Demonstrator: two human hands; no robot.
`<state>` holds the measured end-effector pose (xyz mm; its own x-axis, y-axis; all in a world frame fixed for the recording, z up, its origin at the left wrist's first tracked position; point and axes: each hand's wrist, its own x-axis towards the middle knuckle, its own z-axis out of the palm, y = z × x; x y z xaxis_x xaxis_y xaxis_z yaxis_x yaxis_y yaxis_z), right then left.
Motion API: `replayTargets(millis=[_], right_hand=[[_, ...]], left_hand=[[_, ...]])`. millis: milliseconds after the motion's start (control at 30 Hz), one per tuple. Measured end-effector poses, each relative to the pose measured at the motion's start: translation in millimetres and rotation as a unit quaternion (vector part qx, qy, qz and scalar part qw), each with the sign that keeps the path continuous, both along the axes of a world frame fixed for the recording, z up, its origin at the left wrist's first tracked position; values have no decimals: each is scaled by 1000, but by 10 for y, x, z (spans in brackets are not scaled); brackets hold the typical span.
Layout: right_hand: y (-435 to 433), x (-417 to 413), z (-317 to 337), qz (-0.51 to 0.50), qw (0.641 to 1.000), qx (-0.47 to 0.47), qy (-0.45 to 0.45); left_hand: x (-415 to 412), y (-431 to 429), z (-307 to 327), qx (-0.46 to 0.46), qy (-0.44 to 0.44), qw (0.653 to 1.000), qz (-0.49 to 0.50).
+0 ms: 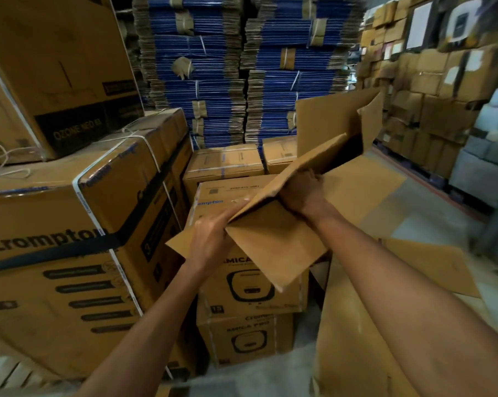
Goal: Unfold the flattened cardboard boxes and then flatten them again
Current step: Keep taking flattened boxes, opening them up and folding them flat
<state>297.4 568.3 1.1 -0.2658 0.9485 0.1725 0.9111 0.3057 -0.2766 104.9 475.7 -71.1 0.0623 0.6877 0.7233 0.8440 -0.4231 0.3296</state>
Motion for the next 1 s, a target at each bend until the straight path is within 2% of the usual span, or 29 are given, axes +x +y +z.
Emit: replayTargets(millis=[133, 167, 267, 333, 400, 467, 533, 633, 667, 700, 733, 767, 833, 900, 967, 1000], right_hand=[[178, 257, 178, -56, 984, -30, 169], [138, 358, 232, -71, 976, -2, 204], [-23, 472, 385, -84, 925, 111, 353], [-156, 505, 444, -49, 892, 212, 396], [-300, 511, 471, -14, 844, 313, 435], [-428, 509, 443, 23, 809, 356, 468], [-555, 485, 350, 71, 823, 300, 476], [-686, 355, 88, 142, 885, 66, 438], [-726, 281, -41, 159, 883, -33, 440], [-768, 198, -177, 167, 862, -135, 460], [-802, 111, -312, 161, 826, -231, 489], [-831, 36, -444, 140, 779, -318, 522], [-898, -74, -655, 93, 662, -441, 599], [-933, -140, -771, 56, 531, -474, 700], [-903, -164, -783, 11, 411, -414, 812], [-877, -160, -767, -15, 362, -371, 855]], left_hand=[[107, 251, 255, -7, -9, 999, 42], [160, 304, 306, -15, -25, 999, 46], [293, 419, 541, -41, -86, 993, 70], [375, 518, 673, -57, -123, 987, 84], [443, 631, 801, -65, -166, 978, 109], [502, 754, 913, -64, -244, 958, 135], [563, 818, 986, -80, -326, 928, 162], [573, 862, 1011, -93, -409, 884, 207], [561, 868, 1001, -91, -435, 870, 212], [559, 857, 992, -88, -468, 854, 209], [558, 837, 979, -85, -503, 836, 203], [568, 805, 962, -80, -535, 816, 203], [590, 737, 905, -75, -583, 781, 210], [597, 672, 828, -70, -628, 748, 204], [649, 603, 741, -87, -657, 725, 188], [678, 575, 677, -95, -664, 719, 182]])
